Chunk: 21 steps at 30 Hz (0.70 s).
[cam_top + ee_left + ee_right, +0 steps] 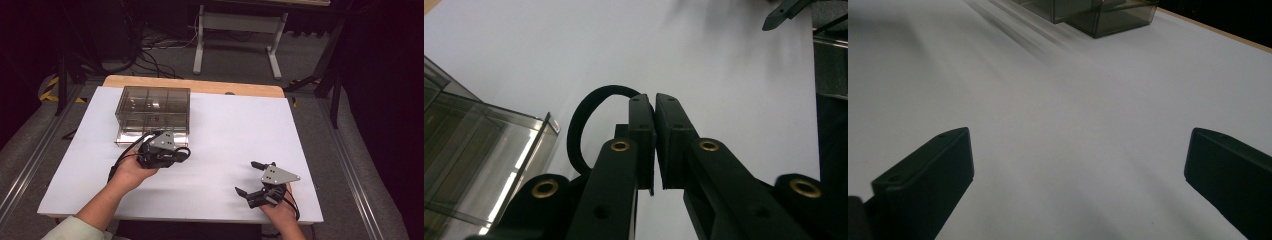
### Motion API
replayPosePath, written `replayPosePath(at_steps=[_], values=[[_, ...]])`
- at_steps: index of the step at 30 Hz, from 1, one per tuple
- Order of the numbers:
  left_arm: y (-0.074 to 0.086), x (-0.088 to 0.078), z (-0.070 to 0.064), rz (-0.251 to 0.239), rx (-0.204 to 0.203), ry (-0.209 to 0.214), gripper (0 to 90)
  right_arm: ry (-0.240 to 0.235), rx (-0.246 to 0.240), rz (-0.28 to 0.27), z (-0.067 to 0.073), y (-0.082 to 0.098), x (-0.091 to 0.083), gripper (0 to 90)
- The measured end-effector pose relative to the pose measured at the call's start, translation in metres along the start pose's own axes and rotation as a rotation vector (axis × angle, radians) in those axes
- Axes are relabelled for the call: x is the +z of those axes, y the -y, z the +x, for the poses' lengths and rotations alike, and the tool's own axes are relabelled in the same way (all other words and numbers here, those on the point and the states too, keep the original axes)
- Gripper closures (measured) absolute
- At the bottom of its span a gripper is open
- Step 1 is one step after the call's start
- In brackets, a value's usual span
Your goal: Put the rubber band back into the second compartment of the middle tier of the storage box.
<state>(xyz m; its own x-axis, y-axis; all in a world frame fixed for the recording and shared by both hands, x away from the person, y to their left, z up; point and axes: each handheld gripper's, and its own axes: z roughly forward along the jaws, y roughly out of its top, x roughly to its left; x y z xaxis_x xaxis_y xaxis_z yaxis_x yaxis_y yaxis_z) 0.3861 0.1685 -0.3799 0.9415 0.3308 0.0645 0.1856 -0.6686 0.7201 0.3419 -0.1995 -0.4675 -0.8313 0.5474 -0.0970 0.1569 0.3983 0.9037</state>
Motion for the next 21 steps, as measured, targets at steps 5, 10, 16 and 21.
replayPosePath(at_steps=[5,10,16,21], values=[[0.002,-0.004,0.005,-0.005,-0.024,-0.020,86.2,0.000,0.000,0.000,0.000,0.000,0.000,0.3],[0.004,-0.008,0.009,-0.011,-0.047,-0.047,86.3,0.000,0.000,0.000,0.000,0.000,0.000,0.3],[0.008,-0.013,0.015,-0.010,-0.063,-0.074,86.2,0.000,0.000,0.001,0.000,0.000,0.000,0.3],[0.011,-0.016,0.020,-0.007,-0.088,-0.096,86.1,0.000,0.000,0.000,0.000,0.000,0.000,0.3]])
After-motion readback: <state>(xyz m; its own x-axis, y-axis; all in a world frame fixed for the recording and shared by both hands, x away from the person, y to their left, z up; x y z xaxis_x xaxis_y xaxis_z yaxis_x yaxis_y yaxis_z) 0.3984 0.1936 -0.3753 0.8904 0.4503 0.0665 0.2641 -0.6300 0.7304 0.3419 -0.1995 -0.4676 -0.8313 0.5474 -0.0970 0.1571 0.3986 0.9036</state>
